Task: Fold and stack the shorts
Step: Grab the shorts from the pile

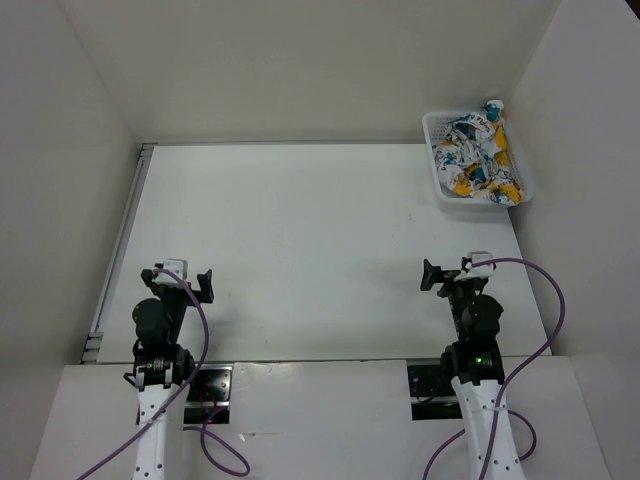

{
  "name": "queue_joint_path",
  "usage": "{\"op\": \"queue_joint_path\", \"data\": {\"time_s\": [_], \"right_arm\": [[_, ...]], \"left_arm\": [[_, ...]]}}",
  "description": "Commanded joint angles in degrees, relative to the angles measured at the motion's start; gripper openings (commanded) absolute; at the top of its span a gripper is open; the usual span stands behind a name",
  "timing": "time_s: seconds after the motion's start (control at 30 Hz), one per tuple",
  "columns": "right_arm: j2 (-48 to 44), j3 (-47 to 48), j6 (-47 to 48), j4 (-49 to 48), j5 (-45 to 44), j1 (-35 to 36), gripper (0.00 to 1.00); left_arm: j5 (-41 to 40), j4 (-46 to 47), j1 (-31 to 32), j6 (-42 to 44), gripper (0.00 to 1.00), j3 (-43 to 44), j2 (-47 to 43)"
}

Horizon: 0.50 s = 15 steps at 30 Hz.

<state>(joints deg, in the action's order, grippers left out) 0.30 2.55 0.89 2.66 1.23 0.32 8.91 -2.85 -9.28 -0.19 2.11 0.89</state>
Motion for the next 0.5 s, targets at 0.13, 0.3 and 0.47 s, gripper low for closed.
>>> {"op": "queue_joint_path", "data": {"time_s": [0.13, 0.3, 0.47], "right_arm": [[-0.2, -2.5, -0.7, -2.1, -0.7, -0.3, 1.0], [-0.2, -2.5, 0.2, -2.1, 2.9, -0.3, 1.0], [-0.2, 2.4, 86.1, 16.1, 48.7, -0.3, 1.0]], "left_arm": [[2.1, 1.8, 0.0, 0.2, 1.0, -1.4, -0.8], [24.9, -2.9, 0.0, 0.2, 1.0, 0.8, -0.8], [46.1, -6.7, 0.0, 0.2, 1.0, 1.5, -0.8]]}}
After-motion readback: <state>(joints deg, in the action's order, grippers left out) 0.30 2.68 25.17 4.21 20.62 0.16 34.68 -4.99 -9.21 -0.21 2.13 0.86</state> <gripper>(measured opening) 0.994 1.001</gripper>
